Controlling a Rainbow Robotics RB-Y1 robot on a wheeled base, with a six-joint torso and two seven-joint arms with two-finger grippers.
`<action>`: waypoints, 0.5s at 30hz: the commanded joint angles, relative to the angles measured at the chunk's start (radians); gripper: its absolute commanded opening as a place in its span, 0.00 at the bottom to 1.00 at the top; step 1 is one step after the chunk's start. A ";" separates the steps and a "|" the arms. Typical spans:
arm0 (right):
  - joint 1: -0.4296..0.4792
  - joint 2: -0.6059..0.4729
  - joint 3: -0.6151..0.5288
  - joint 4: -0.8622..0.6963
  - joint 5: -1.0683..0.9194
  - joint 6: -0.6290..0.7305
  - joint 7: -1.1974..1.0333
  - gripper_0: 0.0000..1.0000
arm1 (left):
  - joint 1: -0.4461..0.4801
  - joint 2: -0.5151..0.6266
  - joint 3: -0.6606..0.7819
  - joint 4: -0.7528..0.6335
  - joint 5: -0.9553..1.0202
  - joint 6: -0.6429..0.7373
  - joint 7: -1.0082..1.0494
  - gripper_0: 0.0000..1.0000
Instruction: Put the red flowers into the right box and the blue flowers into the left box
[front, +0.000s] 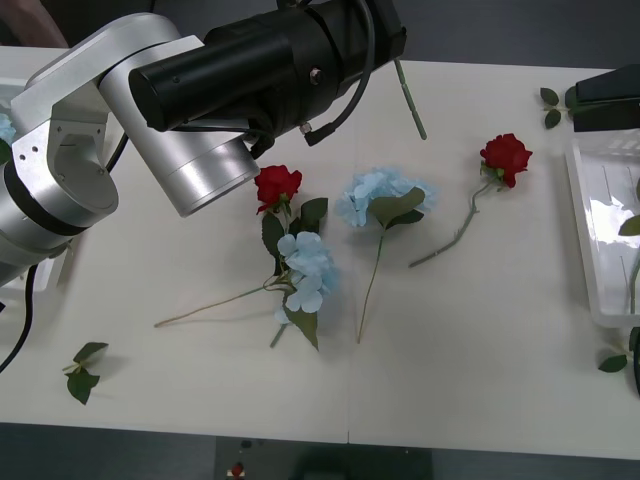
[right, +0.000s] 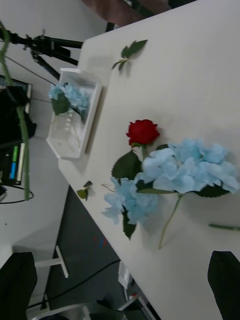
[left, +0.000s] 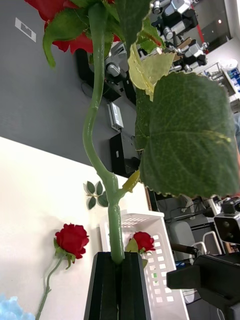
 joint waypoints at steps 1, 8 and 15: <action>-0.056 0.043 -0.017 -0.017 -0.073 0.011 -0.097 1.00 | -0.034 0.017 0.015 -0.031 -0.005 -0.001 0.022 0.00; -0.125 0.125 -0.003 -0.017 -0.084 -0.003 -0.145 1.00 | -0.034 0.017 0.015 -0.031 -0.005 -0.001 0.022 0.00; -0.146 0.221 0.032 -0.017 -0.070 -0.057 -0.150 1.00 | -0.034 0.017 0.015 -0.031 -0.005 -0.001 0.022 0.00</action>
